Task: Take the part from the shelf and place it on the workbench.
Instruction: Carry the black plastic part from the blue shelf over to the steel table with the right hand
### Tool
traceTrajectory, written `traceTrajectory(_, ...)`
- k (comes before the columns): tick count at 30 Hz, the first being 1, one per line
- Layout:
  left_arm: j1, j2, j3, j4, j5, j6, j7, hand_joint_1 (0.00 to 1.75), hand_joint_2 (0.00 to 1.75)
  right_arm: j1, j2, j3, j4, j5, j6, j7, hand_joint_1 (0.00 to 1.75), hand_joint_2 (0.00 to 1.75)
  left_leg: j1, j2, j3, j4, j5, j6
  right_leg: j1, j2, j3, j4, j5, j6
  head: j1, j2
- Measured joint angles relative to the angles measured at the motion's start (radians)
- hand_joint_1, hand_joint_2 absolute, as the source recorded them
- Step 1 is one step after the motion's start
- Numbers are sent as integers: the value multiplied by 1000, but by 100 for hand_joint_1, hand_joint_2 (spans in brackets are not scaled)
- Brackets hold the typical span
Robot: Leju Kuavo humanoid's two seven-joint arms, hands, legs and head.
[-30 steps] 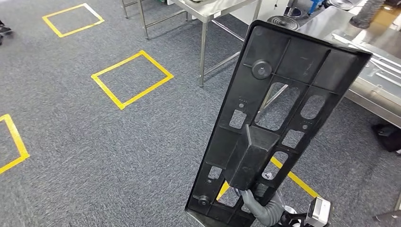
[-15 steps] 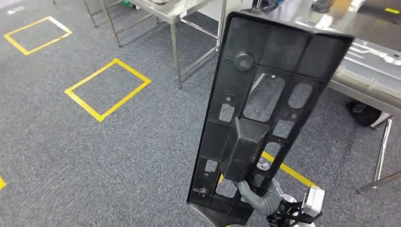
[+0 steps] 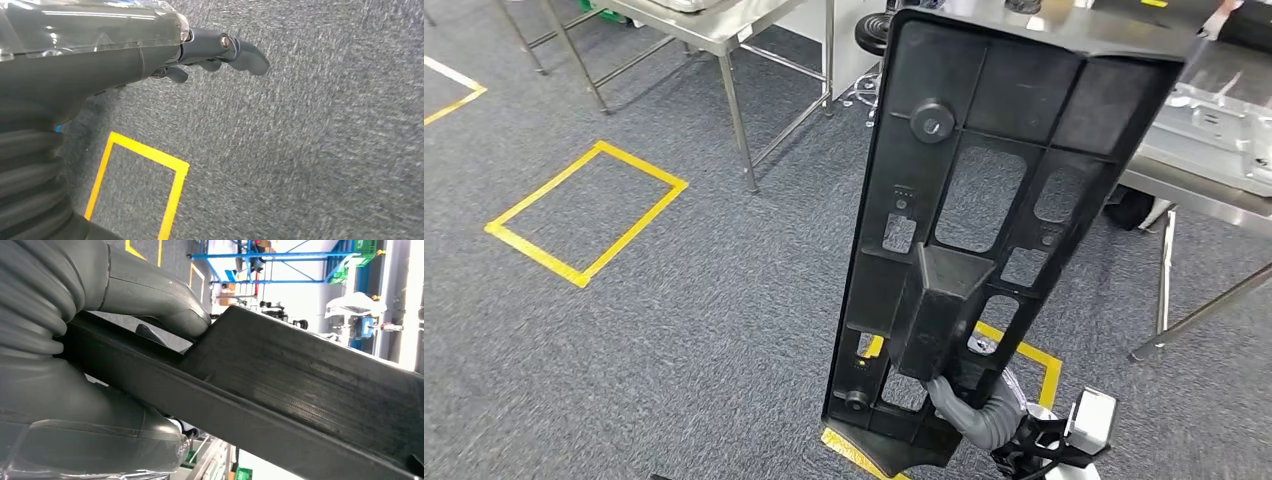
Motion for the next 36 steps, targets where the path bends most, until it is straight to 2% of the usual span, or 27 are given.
traceTrajectory(1, 3, 0, 2, 0, 0, 0, 1, 0, 175, -3, -4, 0, 0, -1, 0, 0, 175, 175, -1, 11, 2, -1, -1, 4, -1, -26, -31, 60, -29, 5, 0, 0)
traceTrajectory(2, 6, 0, 3, 0, 0, 0, 5, 0, 175, -5, -6, 1, 0, -1, 0, 0, 175, 175, -2, 23, 2, -1, -3, 6, -3, -38, -67, 129, -57, 9, 0, 0)
traceTrajectory(3, 8, 0, 4, 0, 0, 0, 10, 0, 175, -5, -8, 1, 0, -1, -1, -1, 175, 175, -3, 34, 2, 0, -5, 7, -6, -42, -98, 185, -74, 12, 0, 0)
traceTrajectory(4, 9, 0, 4, 0, -1, -1, 17, 0, 175, -5, -10, 2, 0, -1, -4, -1, 175, 175, -3, 45, 4, 0, -7, 7, -7, -44, -114, 211, -74, 14, 0, 0)
traceTrajectory(5, 10, 0, 4, 0, -2, -3, 25, 0, 175, -5, -13, 2, 0, -1, -8, 0, 175, 175, -4, 55, 6, 0, -10, 6, -8, -47, -110, 196, -54, 15, 0, 0)
traceTrajectory(6, 10, -1, 4, 0, -3, -5, 32, 0, 175, -5, -15, 2, -1, -2, -12, 0, 175, 175, -4, 65, 10, 0, -13, 4, -8, -54, -85, 144, -20, 13, 0, 0)
traceTrajectory(8, 10, -4, 4, 0, -4, -9, 43, 0, 175, -5, -21, 2, -3, -1, -18, 3, 175, 175, -6, 81, 20, 1, -21, -2, -1, -93, -14, 3, 40, 3, 0, 0)
traceTrajectory(9, 10, -6, 4, 0, -4, -10, 46, 0, 175, -5, -24, 2, -5, -1, -19, 4, 175, 175, -8, 89, 23, 1, -24, -7, 4, -109, 8, -44, 55, -4, 0, 0)
traceTrajectory(10, 10, -9, 4, 0, -4, -10, 47, 0, 175, -4, -27, 1, -8, -1, -19, 5, 175, 175, -10, 96, 26, 1, -28, -12, 10, -118, 18, -66, 57, -10, 0, 0)
traceTrajectory(12, 8, -18, 4, 0, -7, -9, 41, 0, 175, -2, -34, -1, -10, -1, -23, 3, 175, 175, -12, 114, 34, -4, -32, -22, 12, -100, 18, -72, 55, -21, 0, 0)
traceTrajectory(13, 7, -22, 4, 0, -10, -9, 35, 0, 175, 0, -37, -3, -12, 0, -25, 2, 175, 175, -11, 113, 38, -2, -36, -27, 10, -90, 22, -78, 57, -26, 0, 0)
traceTrajectory(15, 4, -26, 3, 0, -17, -8, 23, 0, 175, 5, -42, -7, -19, 1, -30, -1, 175, 175, -10, 81, 23, 47, -69, -35, 2, -70, 34, -91, 62, -37, 0, 0)
traceTrajectory(17, 4, -29, 2, 0, -22, -8, 16, 0, 175, 10, -44, -8, -27, 1, -32, -3, 175, 175, -8, 40, -36, 171, -130, -38, 0, -50, 38, -94, 62, -44, 0, 0)
traceTrajectory(18, 4, -30, 2, 0, -23, -8, 15, 0, 175, 16, -44, -8, -31, 1, -33, -3, 175, 175, -8, 32, -69, 233, -152, -40, 0, -38, 38, -93, 61, -46, 0, 0)
traceTrajectory(19, 5, -30, 2, 0, -23, -8, 14, 0, 175, 22, -44, -8, -34, 2, -34, -3, 175, 175, -8, 28, -91, 270, -158, -41, 1, -26, 38, -92, 60, -47, 0, 0)
traceTrajectory(20, 4, -30, 2, 0, -23, -8, 13, 0, 175, 27, -44, -8, -37, 3, -35, -3, 175, 175, -8, 27, -97, 270, -142, -41, 2, -12, 39, -89, 58, -46, 0, 0)
traceTrajectory(21, 4, -30, 2, 0, -23, -8, 12, 0, 175, 31, -44, -8, -40, 4, -36, -2, 175, 175, -8, 24, -85, 232, -109, -40, 1, 2, 40, -87, 56, -44, 0, 0)
traceTrajectory(23, 2, -29, 2, 0, -22, -7, 10, 0, 175, 35, -44, -8, -45, 5, -38, -1, 175, 175, -7, -5, -32, 101, -36, -34, 2, 26, 41, -79, 51, -38, 0, 0)
traceTrajectory(24, 2, -29, 2, 0, -22, -6, 9, 0, 175, 35, -44, -8, -47, 6, -39, 0, 175, 175, -5, -24, -11, 51, -17, -30, 2, 37, 39, -75, 49, -33, 0, 0)
traceTrajectory(26, 2, -29, 2, 0, -21, -5, 9, 0, 175, 37, -43, -8, -51, 6, -43, 2, 175, 175, -6, -43, 5, 12, -15, -22, 0, 55, 33, -72, 48, -22, 0, 0)
traceTrajectory(28, 1, -29, 2, 0, -21, -5, 9, 0, 175, 42, -43, -7, -54, 6, -49, 4, 175, 175, -7, -27, 9, 4, -11, -10, -3, 65, 29, -73, 49, -9, 0, 0)
traceTrajectory(30, 1, -27, 2, 0, -20, -6, 12, 0, 175, 46, -43, -7, -60, 6, -53, 6, 175, 175, -4, -7, 15, -7, -6, 3, -2, 31, 12, -36, 26, 1, 0, 0)
traceTrajectory(32, 6, -25, 2, 0, -17, -10, 18, 0, 175, 54, -42, -6, -65, 7, -58, 6, 175, 175, -4, 14, 18, -11, -7, 10, -3, -22, -46, 79, -32, 9, 0, 0)
traceTrajectory(33, 9, -24, 2, 0, -14, -11, 22, 0, 175, 59, -41, -6, -67, 7, -60, 6, 175, 175, -5, 23, 18, -10, -8, 11, -5, -35, -82, 147, -59, 13, 0, 0)
traceTrajectory(34, 12, -22, 3, 0, -11, -12, 25, 0, 175, 65, -41, -5, -67, 7, -63, 6, 175, 175, -6, 31, 18, -10, -10, 11, -8, -42, -108, 194, -71, 15, 0, 0)
traceTrajectory(35, 13, -21, 4, 0, -7, -15, 27, 0, 175, 69, -40, -5, -67, 7, -66, 5, 175, 175, -6, 37, 19, -10, -12, 10, -10, -46, -115, 205, -63, 17, 0, 0)
traceTrajectory(36, 12, -20, 5, 0, -3, -18, 29, 0, 175, 71, -40, -6, -67, 8, -69, 5, 175, 175, -6, 42, 21, -10, -14, 8, -12, -49, -100, 174, -37, 17, 0, 0)
